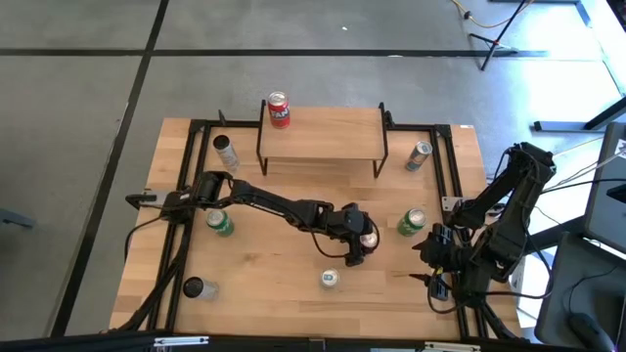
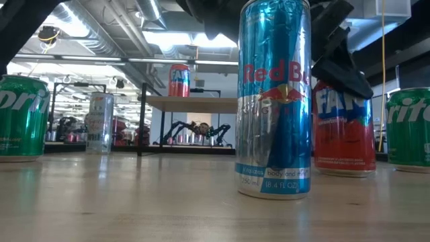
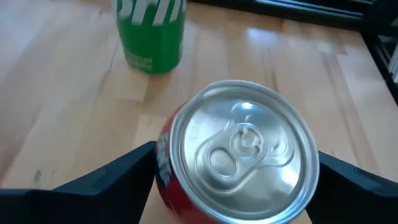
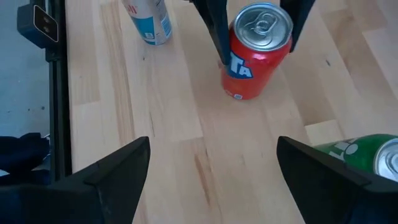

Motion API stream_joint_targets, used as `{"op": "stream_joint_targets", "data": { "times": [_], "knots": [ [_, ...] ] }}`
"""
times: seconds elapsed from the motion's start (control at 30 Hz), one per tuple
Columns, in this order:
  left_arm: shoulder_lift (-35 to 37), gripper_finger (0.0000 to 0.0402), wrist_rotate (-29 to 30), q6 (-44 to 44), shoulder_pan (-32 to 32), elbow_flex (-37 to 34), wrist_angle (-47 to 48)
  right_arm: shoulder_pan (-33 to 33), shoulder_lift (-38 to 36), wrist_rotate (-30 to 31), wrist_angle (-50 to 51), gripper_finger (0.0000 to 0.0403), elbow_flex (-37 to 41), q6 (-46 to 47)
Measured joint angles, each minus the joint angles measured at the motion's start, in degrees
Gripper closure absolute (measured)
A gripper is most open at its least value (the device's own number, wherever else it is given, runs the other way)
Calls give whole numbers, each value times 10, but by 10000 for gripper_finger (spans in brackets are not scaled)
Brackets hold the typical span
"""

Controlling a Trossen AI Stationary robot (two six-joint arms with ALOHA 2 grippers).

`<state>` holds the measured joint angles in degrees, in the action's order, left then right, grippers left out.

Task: Place canned beverage on shelf
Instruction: Put the red soda can on the shelf aligned with the other red soda can

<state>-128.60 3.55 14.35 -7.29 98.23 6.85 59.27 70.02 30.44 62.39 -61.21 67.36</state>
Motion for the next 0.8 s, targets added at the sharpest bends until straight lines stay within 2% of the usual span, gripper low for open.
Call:
{"op": "stream_joint_targets", "data": {
  "times": [0.2, 0.37, 0.53, 0.67, 0.8],
  "knots": [
    [1, 128, 15, 34, -1, 0, 4, 0, 0, 0, -4, 65, 0, 0],
    [30, 133, 19, 48, 0, -2, 16, 0, -1, 3, -3, 65, 0, -8],
    [111, 133, 26, 59, 0, 0, 60, -9, -20, 5, 20, 65, 0, -19],
    [180, 133, 56, 61, 1, 0, 153, -33, -57, 11, 40, 65, 0, -51],
    [262, 133, 101, 61, 7, 0, 250, -86, -96, 29, 36, 65, 0, -108]
  ]
}}
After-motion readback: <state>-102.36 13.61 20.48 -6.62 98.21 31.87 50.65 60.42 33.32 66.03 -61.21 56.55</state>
